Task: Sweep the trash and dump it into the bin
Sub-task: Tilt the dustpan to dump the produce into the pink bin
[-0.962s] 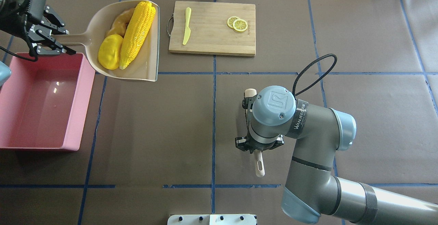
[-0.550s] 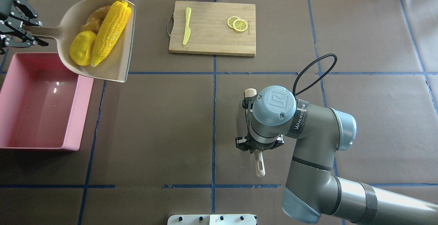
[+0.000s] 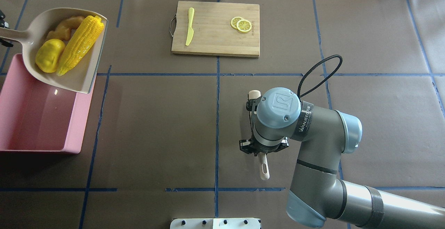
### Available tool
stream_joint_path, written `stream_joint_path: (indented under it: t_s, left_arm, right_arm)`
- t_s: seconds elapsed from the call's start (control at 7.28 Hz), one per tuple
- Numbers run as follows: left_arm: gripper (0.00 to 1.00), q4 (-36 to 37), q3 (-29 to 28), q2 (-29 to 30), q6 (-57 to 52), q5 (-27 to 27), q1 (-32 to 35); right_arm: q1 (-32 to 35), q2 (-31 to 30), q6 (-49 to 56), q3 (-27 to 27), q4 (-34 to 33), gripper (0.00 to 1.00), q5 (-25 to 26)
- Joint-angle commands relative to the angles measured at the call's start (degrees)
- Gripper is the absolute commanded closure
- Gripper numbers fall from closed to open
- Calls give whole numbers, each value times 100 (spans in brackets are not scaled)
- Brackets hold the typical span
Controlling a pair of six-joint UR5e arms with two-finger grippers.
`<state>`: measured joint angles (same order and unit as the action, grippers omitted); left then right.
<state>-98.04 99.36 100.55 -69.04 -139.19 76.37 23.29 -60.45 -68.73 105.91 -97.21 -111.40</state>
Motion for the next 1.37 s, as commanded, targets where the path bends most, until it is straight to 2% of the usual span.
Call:
stream_joint_path:
  t_s: [0.0,0.14,0.69,0.96,1.24]
  left_arm:
    - [100,57,-197,-324,-512,-46,194]
    - [100,40,-371,-430,-749,-81,351]
    - [100,-22,-303,-774,-813,-64,712]
    - [100,-83,-268,-800,-813,85,652]
    - [100,-84,-250,-800,-804,479,546]
  right_arm:
    - [-9,-28,0,0,0,100,48]
    - [-18,-28,0,-9,0,100,48]
    - [-71,-28,0,-9,-9,100,162]
    - [-71,-28,0,-9,-9,100,153]
    - [-79,-28,0,0,-9,100,153]
